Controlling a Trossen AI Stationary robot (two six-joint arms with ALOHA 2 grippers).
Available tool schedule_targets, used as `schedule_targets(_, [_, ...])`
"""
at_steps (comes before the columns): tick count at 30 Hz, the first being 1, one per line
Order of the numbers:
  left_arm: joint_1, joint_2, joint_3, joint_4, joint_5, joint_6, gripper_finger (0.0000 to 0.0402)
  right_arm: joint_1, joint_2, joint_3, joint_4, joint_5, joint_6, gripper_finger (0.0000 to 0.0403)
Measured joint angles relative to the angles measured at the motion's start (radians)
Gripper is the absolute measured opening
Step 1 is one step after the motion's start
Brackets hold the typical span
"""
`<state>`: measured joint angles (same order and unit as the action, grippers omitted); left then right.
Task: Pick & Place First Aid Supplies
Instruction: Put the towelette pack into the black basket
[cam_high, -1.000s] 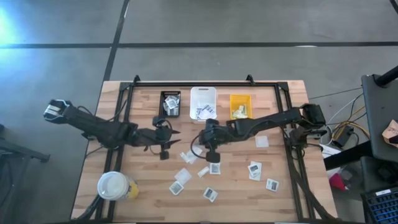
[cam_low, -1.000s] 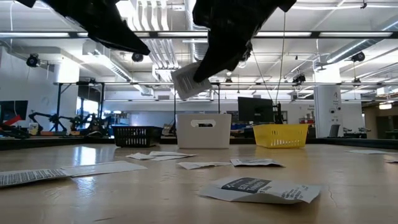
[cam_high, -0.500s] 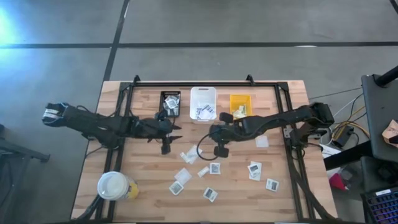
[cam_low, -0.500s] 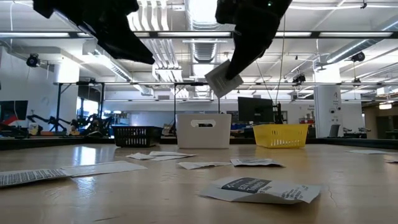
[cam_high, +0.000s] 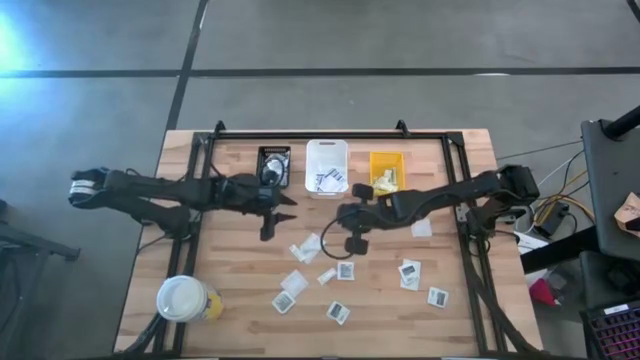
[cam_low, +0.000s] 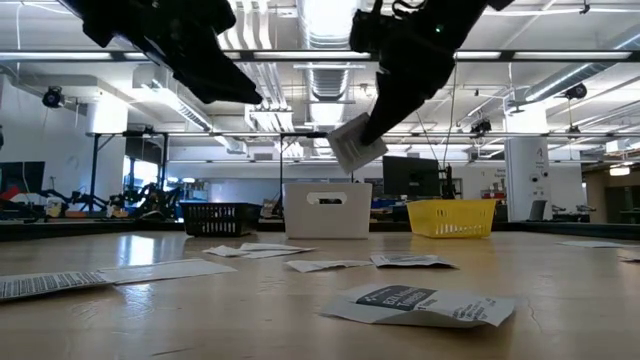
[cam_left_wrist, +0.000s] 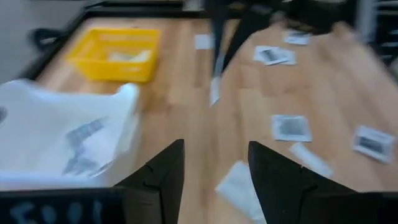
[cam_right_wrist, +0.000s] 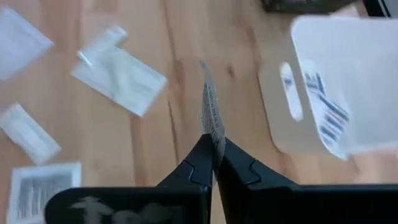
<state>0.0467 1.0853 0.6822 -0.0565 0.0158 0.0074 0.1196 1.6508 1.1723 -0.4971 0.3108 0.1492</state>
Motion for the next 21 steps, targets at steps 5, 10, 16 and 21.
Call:
schedule_targets(5, [-0.003,0.079,0.000,0.107,0.072,0.000,0.0170,0.000,0.000,-0.040,0.153,-0.050,-0.029,0.0008])
schedule_targets(10, [-0.003,0.162,0.000,0.183,0.083,-0.001,0.0170,0.002,0.000,-0.072,0.290,-0.077,-0.038,0.0008])
schedule_targets(16, [-0.005,0.232,0.000,0.273,0.104,-0.008,0.0170,0.002,0.000,-0.095,0.375,-0.082,-0.029,0.0008])
schedule_targets(21, [-0.010,0.265,0.001,0.348,0.106,-0.015,0.0170,0.002,0.000,-0.096,0.419,-0.082,-0.030,0.0008])
